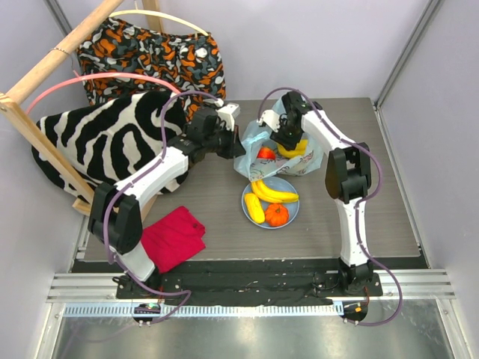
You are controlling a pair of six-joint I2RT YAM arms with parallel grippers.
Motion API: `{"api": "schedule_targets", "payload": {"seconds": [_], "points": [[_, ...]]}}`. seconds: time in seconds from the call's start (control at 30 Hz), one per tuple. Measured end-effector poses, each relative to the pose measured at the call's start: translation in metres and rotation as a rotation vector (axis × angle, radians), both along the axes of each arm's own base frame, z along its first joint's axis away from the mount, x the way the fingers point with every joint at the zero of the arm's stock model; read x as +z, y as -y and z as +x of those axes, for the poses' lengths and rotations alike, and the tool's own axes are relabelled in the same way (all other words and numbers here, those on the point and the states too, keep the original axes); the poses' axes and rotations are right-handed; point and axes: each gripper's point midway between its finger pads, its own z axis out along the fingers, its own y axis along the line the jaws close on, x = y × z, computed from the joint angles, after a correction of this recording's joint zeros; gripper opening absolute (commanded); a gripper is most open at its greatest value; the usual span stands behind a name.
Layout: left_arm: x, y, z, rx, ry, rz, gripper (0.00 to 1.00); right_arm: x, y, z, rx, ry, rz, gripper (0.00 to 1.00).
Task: Take the fake fruits out of the plastic bag
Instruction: Take out the fake fruit from the plastic bag.
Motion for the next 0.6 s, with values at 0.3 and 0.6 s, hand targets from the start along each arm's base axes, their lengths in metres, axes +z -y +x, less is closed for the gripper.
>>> {"api": "schedule_targets", "payload": {"seconds": [0.3, 0.6], "points": [[0.008, 0.006, 0.014, 0.026, -0.001, -0.027, 0.0, 0.103, -0.024, -0.027, -0.046, 0.06, 0.239, 0.24], [0.023, 0.007, 0.043, 0.111, -0.031, -0.112, 0.0, 0.237, -0.07, -0.081, -0.074, 0.066, 0.655, 0.27]]}}
